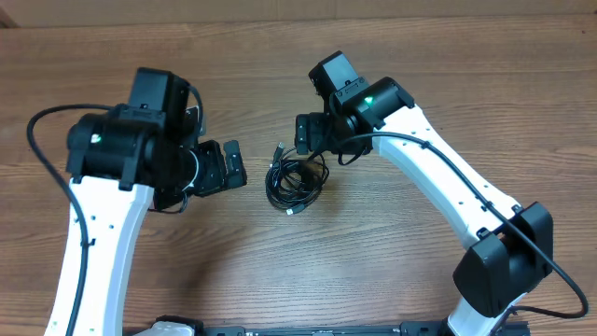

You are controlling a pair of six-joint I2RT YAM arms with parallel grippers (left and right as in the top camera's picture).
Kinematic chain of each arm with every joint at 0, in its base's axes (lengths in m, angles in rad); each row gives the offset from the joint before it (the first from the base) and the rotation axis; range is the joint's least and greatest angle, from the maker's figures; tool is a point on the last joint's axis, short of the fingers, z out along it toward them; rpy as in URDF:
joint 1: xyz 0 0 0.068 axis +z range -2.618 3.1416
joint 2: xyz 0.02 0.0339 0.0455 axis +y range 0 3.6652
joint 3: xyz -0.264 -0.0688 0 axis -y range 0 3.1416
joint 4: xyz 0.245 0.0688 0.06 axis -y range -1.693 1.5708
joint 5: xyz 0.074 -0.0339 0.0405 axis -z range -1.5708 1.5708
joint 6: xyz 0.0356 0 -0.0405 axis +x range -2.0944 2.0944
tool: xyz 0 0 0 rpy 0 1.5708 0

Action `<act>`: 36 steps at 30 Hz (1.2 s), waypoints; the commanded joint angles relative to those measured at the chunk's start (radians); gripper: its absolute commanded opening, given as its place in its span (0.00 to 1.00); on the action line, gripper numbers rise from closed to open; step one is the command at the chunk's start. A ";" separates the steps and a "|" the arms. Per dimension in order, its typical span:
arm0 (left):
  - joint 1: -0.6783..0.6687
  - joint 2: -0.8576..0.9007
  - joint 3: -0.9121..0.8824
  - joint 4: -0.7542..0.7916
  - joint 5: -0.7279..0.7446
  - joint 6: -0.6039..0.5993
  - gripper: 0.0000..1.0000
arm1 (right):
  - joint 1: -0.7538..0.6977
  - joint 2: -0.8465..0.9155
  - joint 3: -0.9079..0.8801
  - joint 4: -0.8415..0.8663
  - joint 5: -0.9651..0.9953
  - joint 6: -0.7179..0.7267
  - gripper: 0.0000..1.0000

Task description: Untangle cables

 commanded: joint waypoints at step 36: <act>-0.241 0.172 0.000 -0.003 -0.125 -0.081 1.00 | -0.015 0.092 -0.329 0.392 0.045 0.162 0.40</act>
